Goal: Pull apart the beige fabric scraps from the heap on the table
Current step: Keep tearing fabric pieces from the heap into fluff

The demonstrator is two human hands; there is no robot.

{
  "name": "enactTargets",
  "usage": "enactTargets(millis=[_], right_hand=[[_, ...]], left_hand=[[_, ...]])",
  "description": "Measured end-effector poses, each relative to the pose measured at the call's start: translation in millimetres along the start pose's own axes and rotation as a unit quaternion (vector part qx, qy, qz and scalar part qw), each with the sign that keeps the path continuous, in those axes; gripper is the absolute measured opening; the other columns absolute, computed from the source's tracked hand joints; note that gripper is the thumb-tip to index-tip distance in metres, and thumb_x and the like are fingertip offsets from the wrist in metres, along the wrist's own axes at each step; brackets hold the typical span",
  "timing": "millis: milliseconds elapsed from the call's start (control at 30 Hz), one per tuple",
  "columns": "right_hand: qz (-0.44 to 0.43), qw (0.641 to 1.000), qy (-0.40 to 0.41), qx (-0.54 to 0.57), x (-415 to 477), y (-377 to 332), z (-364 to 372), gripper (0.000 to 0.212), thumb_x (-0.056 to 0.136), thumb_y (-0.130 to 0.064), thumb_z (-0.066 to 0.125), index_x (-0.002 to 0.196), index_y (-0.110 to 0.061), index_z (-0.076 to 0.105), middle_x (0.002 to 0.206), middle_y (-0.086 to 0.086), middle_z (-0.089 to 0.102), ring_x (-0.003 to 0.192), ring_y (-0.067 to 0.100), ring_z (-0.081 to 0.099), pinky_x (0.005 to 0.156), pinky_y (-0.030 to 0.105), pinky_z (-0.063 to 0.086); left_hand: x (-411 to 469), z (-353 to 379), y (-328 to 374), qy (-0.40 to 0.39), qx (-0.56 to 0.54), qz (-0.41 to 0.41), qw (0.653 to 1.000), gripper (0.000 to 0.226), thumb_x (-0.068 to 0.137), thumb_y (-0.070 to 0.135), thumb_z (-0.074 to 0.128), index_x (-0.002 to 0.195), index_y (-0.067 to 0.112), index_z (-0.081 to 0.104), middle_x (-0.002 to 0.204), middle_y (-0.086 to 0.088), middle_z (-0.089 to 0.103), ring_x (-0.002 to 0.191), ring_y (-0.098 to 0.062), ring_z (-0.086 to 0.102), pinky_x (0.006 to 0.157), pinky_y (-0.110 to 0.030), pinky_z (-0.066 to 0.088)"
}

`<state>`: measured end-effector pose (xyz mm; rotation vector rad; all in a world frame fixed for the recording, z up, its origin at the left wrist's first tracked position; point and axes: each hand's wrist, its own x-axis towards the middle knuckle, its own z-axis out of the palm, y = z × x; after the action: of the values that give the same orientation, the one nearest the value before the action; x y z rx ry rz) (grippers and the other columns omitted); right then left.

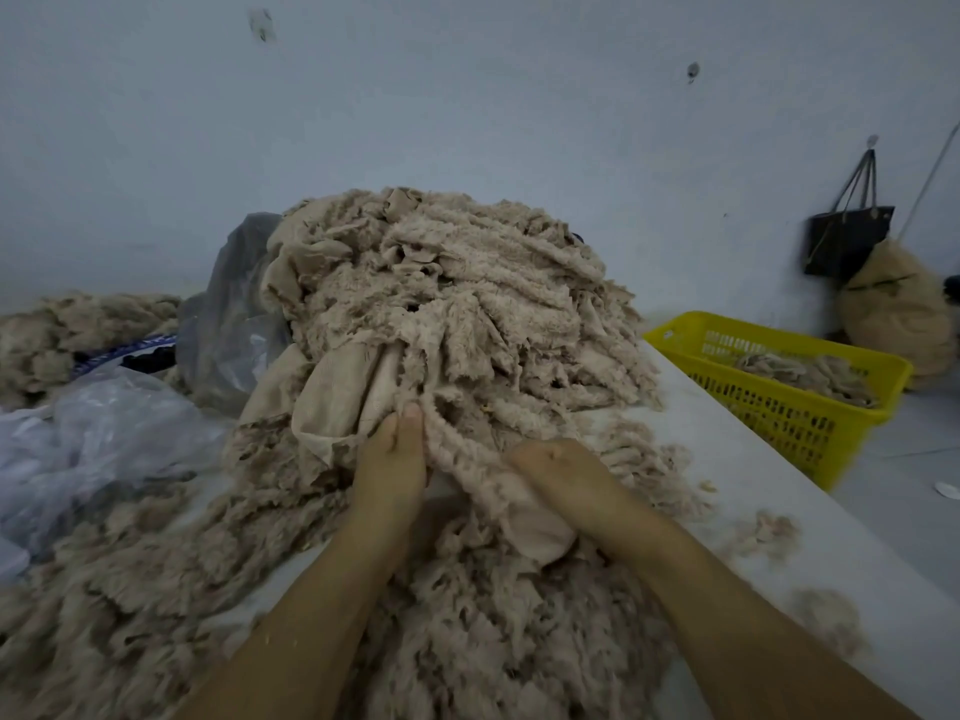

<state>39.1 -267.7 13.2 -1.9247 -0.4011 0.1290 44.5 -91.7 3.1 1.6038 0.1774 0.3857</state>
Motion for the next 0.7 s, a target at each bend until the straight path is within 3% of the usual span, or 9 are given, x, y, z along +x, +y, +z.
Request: enactTargets(millis=[67, 133, 200, 300, 400, 500, 567, 633, 700], right_hand=[[0.027, 0.997, 0.048, 0.046, 2.2, 4.1, -1.2, 0.050, 0.091, -0.065, 0.051, 0.055, -0.031, 0.062, 0.058, -0.016, 0.060, 0.055, -0.003, 0.054, 0.064, 0.021, 0.040], [0.029, 0.993, 0.029, 0.115, 3.2, 7.3, 4.5, 0.036, 0.076, -0.082, 0.053, 0.079, -0.052, 0.072, 0.091, -0.031, 0.070, 0.091, -0.014, 0.062, 0.085, 0.014, 0.046], [0.040, 0.988, 0.009, 0.152, 6.8, 9.4, 10.7, 0.031, 0.081, -0.071, 0.058, 0.091, -0.047, 0.074, 0.105, -0.022, 0.072, 0.104, -0.004, 0.065, 0.095, 0.021, 0.047], [0.045, 0.988, 0.048, 0.140, 13.2, 15.2, 11.7, 0.028, 0.098, -0.042, 0.052, 0.094, -0.025, 0.074, 0.106, 0.001, 0.075, 0.106, 0.018, 0.068, 0.099, 0.039, 0.051], [0.026, 0.989, 0.077, 0.125, 13.9, 14.9, 12.2, 0.030, 0.103, -0.032, 0.046, 0.085, -0.015, 0.064, 0.088, 0.008, 0.070, 0.081, 0.016, 0.066, 0.078, 0.024, 0.051], [-0.041, 0.985, 0.161, 0.051, 14.8, 8.0, 10.6, 0.034, 0.104, -0.027, 0.044, 0.072, -0.016, 0.044, 0.065, -0.003, 0.044, 0.055, 0.003, 0.040, 0.048, 0.015, 0.033], [-0.085, 0.980, 0.182, -0.005, 14.2, 5.4, 9.4, 0.037, 0.105, -0.026, 0.043, 0.069, -0.020, 0.037, 0.062, -0.009, 0.036, 0.050, 0.000, 0.034, 0.048, 0.015, 0.031], [-0.124, 0.981, 0.140, -0.049, 10.5, 2.6, 14.6, 0.038, 0.105, -0.024, 0.044, 0.067, -0.024, 0.036, 0.061, -0.011, 0.037, 0.051, -0.003, 0.036, 0.050, 0.013, 0.033], [-0.127, 0.986, 0.086, -0.063, 8.2, 0.9, 22.9, 0.038, 0.104, -0.025, 0.044, 0.067, -0.024, 0.037, 0.059, -0.017, 0.043, 0.052, -0.004, 0.039, 0.051, 0.011, 0.034]], left_hand=[[-8.8, 1.3, -0.9, -0.089, 0.077, 0.063, 0.991, 0.036, 0.104, 0.044, 0.041, 0.095, 0.020, 0.066, 0.096, 0.006, 0.073, 0.092, -0.005, 0.066, 0.082, -0.019, 0.053], [-20.0, 6.5, -1.1, -0.197, 0.122, 0.081, 0.969, 0.036, 0.101, 0.048, 0.040, 0.099, 0.025, 0.067, 0.102, 0.011, 0.072, 0.094, 0.002, 0.065, 0.085, -0.015, 0.050], [-27.4, 11.7, -4.2, -0.260, 0.154, 0.093, 0.949, 0.038, 0.102, 0.045, 0.039, 0.107, 0.020, 0.067, 0.108, 0.004, 0.071, 0.104, -0.007, 0.065, 0.092, -0.024, 0.050], [-30.9, 15.3, -1.0, -0.270, 0.186, 0.109, 0.938, 0.046, 0.104, 0.042, 0.038, 0.103, 0.003, 0.063, 0.104, -0.014, 0.069, 0.101, -0.024, 0.064, 0.093, -0.038, 0.049], [-35.1, 15.8, 0.2, -0.280, 0.182, 0.094, 0.938, 0.042, 0.103, 0.044, 0.040, 0.085, 0.013, 0.062, 0.088, -0.002, 0.070, 0.086, -0.013, 0.065, 0.082, -0.026, 0.049], [-36.9, 18.0, 0.6, -0.236, 0.121, 0.033, 0.964, 0.042, 0.103, 0.042, 0.044, 0.073, 0.017, 0.061, 0.072, 0.004, 0.068, 0.071, -0.013, 0.064, 0.067, -0.019, 0.048], [-32.8, 18.6, 4.0, -0.135, 0.011, -0.059, 0.989, 0.043, 0.102, 0.036, 0.047, 0.073, 0.016, 0.070, 0.071, 0.001, 0.074, 0.064, -0.014, 0.070, 0.054, -0.020, 0.052], [-25.6, 14.9, 4.5, -0.046, -0.082, -0.114, 0.989, 0.043, 0.099, 0.035, 0.049, 0.067, 0.020, 0.074, 0.065, 0.002, 0.074, 0.056, -0.009, 0.069, 0.042, -0.019, 0.049], [-19.8, 12.6, 2.3, -0.018, -0.138, -0.145, 0.980, 0.038, 0.097, 0.035, 0.051, 0.074, 0.017, 0.074, 0.070, -0.001, 0.075, 0.057, -0.011, 0.071, 0.043, -0.021, 0.051]])
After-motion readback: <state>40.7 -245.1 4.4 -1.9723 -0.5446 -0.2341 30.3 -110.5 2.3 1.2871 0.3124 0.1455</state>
